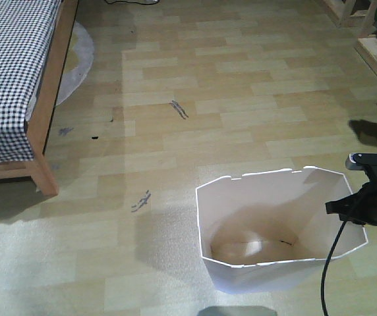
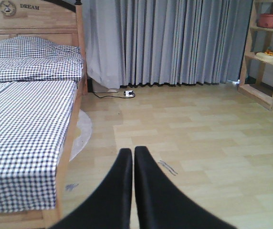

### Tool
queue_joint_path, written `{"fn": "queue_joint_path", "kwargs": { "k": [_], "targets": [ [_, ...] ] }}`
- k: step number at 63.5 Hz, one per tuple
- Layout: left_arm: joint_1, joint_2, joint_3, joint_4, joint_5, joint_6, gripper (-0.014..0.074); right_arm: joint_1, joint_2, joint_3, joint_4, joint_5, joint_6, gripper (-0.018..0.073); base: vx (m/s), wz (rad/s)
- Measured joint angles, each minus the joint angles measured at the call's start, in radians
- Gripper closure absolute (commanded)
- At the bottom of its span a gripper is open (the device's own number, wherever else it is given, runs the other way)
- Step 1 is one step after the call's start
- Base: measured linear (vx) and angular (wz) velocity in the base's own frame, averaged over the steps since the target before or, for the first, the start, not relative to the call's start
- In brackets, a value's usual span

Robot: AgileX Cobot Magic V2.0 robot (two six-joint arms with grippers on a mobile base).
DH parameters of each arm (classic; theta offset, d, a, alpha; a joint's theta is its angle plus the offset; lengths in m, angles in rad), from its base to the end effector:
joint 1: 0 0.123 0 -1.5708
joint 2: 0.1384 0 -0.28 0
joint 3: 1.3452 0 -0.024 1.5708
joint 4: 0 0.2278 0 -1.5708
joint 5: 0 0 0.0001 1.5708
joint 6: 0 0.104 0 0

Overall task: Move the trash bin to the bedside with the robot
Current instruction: 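Turn the base away from the desk carrying the bin in the right gripper, then drive toward the bed and curtains holding the bin with the right gripper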

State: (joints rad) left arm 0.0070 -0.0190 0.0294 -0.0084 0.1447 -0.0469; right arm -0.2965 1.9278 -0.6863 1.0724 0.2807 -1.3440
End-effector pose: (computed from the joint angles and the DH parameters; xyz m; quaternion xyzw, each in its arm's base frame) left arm 0.0510 0.0002 0.1906 -0.0223 0.7304 -0.0169 0.6825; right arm 0.2704 -0.0561 0.0738 -0.0132 0.9828 0.0764 0.1674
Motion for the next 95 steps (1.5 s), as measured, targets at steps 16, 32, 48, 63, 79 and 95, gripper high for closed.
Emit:
{"fn": "queue_joint_path", "kwargs": {
  "k": [16, 32, 48, 63, 79, 95],
  "targets": [
    [0.000, 0.000, 0.000, 0.000, 0.000, 0.000, 0.0602, 0.000, 0.000, 0.000, 0.000, -0.003, 0.000, 0.0565, 0.35, -0.04],
    [0.000, 0.000, 0.000, 0.000, 0.000, 0.000, 0.0602, 0.000, 0.000, 0.000, 0.000, -0.006, 0.000, 0.0565, 0.37, 0.03],
    [0.000, 0.000, 0.000, 0.000, 0.000, 0.000, 0.0602, 0.000, 0.000, 0.000, 0.000, -0.004, 0.000, 0.0565, 0.39, 0.11],
    [0.000, 0.000, 0.000, 0.000, 0.000, 0.000, 0.0602, 0.000, 0.000, 0.000, 0.000, 0.007, 0.000, 0.0565, 0.38, 0.12],
    [0.000, 0.000, 0.000, 0.000, 0.000, 0.000, 0.0602, 0.000, 0.000, 0.000, 0.000, 0.015, 0.000, 0.0565, 0.39, 0.02],
    [0.000, 0.000, 0.000, 0.000, 0.000, 0.000, 0.0602, 0.000, 0.000, 0.000, 0.000, 0.013, 0.000, 0.0565, 0.39, -0.06]
  ]
}}
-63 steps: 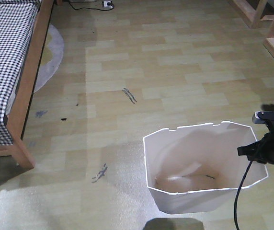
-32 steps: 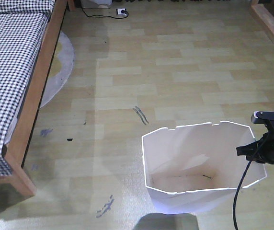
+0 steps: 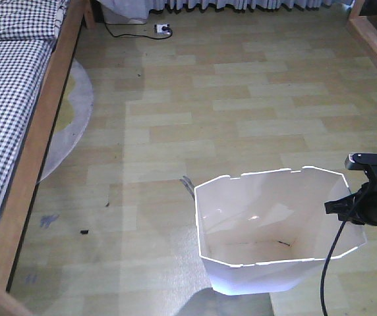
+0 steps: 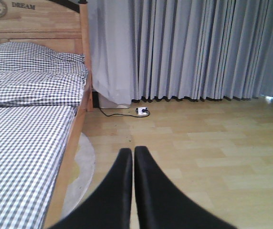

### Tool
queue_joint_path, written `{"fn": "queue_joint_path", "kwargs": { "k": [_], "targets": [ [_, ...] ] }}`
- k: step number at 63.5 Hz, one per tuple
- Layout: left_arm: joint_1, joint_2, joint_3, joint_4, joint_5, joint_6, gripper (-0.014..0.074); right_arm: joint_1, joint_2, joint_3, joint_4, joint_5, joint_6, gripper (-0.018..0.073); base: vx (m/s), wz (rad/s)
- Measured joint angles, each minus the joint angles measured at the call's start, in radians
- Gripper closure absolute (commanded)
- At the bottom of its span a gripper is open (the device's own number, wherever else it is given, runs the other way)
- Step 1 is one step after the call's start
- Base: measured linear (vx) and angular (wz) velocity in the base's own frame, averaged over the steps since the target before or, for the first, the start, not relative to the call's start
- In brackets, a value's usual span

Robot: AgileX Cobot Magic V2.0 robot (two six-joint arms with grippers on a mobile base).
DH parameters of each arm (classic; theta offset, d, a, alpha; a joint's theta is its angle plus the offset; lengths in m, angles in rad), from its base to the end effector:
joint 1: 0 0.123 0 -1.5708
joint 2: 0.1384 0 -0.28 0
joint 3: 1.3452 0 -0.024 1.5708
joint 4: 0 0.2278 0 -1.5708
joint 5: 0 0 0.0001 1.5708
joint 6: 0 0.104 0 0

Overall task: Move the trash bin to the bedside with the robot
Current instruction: 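Drive toward the bed and curtains holding the bin with the right gripper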

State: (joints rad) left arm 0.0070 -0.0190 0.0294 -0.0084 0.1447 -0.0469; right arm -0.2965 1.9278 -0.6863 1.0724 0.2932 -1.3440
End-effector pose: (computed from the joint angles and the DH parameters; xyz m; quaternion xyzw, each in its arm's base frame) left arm 0.0510 0.0002 0.1906 -0.0223 0.7304 -0.0169 0.6825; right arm 0.2701 -0.0548 0.0739 -0.0143 0.9826 0.0823 0.1659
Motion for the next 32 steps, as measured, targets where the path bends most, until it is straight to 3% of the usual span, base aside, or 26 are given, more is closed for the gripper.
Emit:
{"fn": "queue_joint_path", "kwargs": {
  "k": [32],
  "targets": [
    [0.000, 0.000, 0.000, 0.000, 0.000, 0.000, 0.0602, 0.000, 0.000, 0.000, 0.000, -0.006, 0.000, 0.0565, 0.39, -0.06]
  ]
}}
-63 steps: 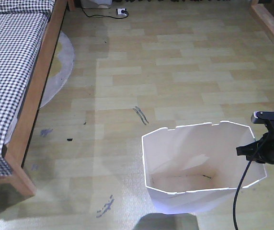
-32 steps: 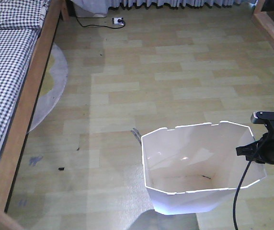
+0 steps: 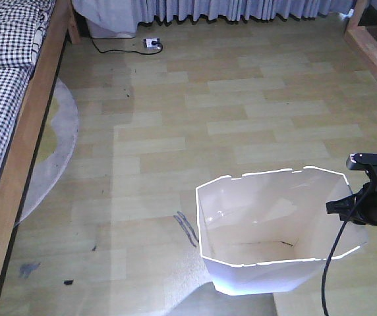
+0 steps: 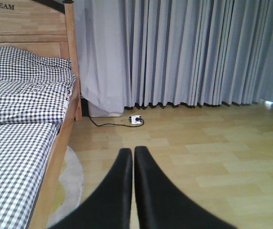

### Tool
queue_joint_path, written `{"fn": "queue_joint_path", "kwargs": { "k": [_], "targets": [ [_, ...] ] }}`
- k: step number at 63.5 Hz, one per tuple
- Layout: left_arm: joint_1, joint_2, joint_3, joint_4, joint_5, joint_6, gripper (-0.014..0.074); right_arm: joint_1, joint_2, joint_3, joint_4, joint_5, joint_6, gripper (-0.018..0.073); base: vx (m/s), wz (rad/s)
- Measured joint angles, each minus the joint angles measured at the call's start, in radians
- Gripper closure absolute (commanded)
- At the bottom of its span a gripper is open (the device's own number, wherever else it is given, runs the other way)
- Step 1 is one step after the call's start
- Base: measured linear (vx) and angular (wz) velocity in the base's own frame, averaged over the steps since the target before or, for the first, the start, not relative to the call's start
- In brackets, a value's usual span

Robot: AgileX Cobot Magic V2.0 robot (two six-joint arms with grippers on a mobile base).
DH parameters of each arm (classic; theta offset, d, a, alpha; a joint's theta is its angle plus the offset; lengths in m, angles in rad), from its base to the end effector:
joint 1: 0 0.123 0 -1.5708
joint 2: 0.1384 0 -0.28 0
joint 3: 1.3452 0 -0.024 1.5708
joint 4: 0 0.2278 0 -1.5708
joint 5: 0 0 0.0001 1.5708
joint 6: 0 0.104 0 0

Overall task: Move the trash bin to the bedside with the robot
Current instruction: 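Drive toward the bed and curtains holding the bin with the right gripper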

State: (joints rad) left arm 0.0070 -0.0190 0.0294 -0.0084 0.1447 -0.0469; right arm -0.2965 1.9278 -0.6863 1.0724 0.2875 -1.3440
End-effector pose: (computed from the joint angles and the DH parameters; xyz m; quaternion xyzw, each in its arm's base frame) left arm 0.0510 0.0002 0.1906 -0.0223 0.7304 -0.0169 0.6825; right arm 0.2702 -0.0554 0.0738 -0.0138 0.9827 0.0796 0.1666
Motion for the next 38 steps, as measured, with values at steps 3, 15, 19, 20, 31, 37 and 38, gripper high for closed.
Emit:
{"fn": "queue_joint_path", "kwargs": {
  "k": [3, 15, 19, 20, 31, 37, 38],
  "targets": [
    [0.000, 0.000, 0.000, 0.000, 0.000, 0.000, 0.0602, 0.000, 0.000, 0.000, 0.000, 0.000, 0.000, 0.0565, 0.39, 0.03],
    [0.000, 0.000, 0.000, 0.000, 0.000, 0.000, 0.0602, 0.000, 0.000, 0.000, 0.000, -0.001, 0.000, 0.0565, 0.40, 0.08],
    [0.000, 0.000, 0.000, 0.000, 0.000, 0.000, 0.0602, 0.000, 0.000, 0.000, 0.000, -0.001, 0.000, 0.0565, 0.40, 0.13],
    [0.000, 0.000, 0.000, 0.000, 0.000, 0.000, 0.0602, 0.000, 0.000, 0.000, 0.000, -0.001, 0.000, 0.0565, 0.39, 0.14],
    [0.000, 0.000, 0.000, 0.000, 0.000, 0.000, 0.0602, 0.000, 0.000, 0.000, 0.000, 0.001, 0.000, 0.0565, 0.39, 0.12],
    [0.000, 0.000, 0.000, 0.000, 0.000, 0.000, 0.0602, 0.000, 0.000, 0.000, 0.000, 0.002, 0.000, 0.0565, 0.40, 0.10],
    [0.000, 0.000, 0.000, 0.000, 0.000, 0.000, 0.0602, 0.000, 0.000, 0.000, 0.000, 0.002, 0.000, 0.0565, 0.40, 0.10]
  ]
}}
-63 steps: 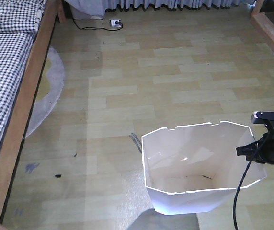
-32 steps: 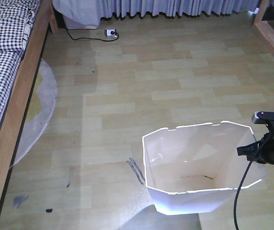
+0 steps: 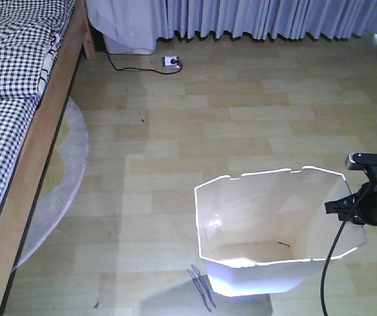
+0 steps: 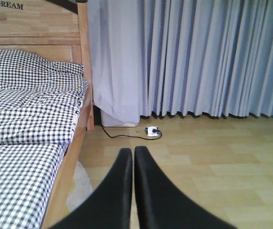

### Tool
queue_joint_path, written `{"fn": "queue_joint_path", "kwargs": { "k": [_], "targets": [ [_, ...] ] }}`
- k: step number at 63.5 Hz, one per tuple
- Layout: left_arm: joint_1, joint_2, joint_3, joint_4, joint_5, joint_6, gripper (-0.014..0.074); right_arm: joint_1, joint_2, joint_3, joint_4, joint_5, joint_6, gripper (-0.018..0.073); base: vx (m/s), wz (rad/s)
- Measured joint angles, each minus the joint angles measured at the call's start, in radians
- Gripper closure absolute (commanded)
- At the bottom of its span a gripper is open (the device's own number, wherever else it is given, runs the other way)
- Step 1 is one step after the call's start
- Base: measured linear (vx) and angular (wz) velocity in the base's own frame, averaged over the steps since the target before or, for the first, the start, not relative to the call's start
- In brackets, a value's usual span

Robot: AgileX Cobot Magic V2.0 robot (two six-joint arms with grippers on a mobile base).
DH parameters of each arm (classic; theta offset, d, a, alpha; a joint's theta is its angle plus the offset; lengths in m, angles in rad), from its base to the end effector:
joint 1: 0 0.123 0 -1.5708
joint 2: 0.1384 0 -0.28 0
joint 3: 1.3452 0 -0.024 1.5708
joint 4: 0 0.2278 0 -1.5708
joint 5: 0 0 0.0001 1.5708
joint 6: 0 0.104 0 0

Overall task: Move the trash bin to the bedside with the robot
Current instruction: 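Drive toward the bed and curtains holding the bin with the right gripper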

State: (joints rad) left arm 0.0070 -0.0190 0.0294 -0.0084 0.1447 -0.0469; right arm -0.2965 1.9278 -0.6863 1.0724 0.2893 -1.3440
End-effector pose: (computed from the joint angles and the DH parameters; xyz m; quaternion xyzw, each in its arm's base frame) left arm 0.0510 0.0002 0.1906 -0.0223 0.7304 -0.0169 0.6825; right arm 0.2702 -0.0552 0.0738 -0.0139 0.9827 0.0805 0.1664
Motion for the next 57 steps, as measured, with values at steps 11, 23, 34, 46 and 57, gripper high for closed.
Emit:
{"fn": "queue_joint_path", "kwargs": {
  "k": [11, 23, 34, 46, 57],
  "targets": [
    [0.000, 0.000, 0.000, 0.000, 0.000, 0.000, 0.0602, 0.000, 0.000, 0.000, 0.000, 0.002, 0.000, 0.0565, 0.40, 0.08],
    [0.000, 0.000, 0.000, 0.000, 0.000, 0.000, 0.0602, 0.000, 0.000, 0.000, 0.000, 0.000, 0.000, 0.0565, 0.41, 0.04],
    [0.000, 0.000, 0.000, 0.000, 0.000, 0.000, 0.0602, 0.000, 0.000, 0.000, 0.000, -0.001, 0.000, 0.0565, 0.41, 0.03],
    [0.000, 0.000, 0.000, 0.000, 0.000, 0.000, 0.0602, 0.000, 0.000, 0.000, 0.000, -0.001, 0.000, 0.0565, 0.40, 0.05],
    [0.000, 0.000, 0.000, 0.000, 0.000, 0.000, 0.0602, 0.000, 0.000, 0.000, 0.000, -0.001, 0.000, 0.0565, 0.40, 0.03]
  ]
}}
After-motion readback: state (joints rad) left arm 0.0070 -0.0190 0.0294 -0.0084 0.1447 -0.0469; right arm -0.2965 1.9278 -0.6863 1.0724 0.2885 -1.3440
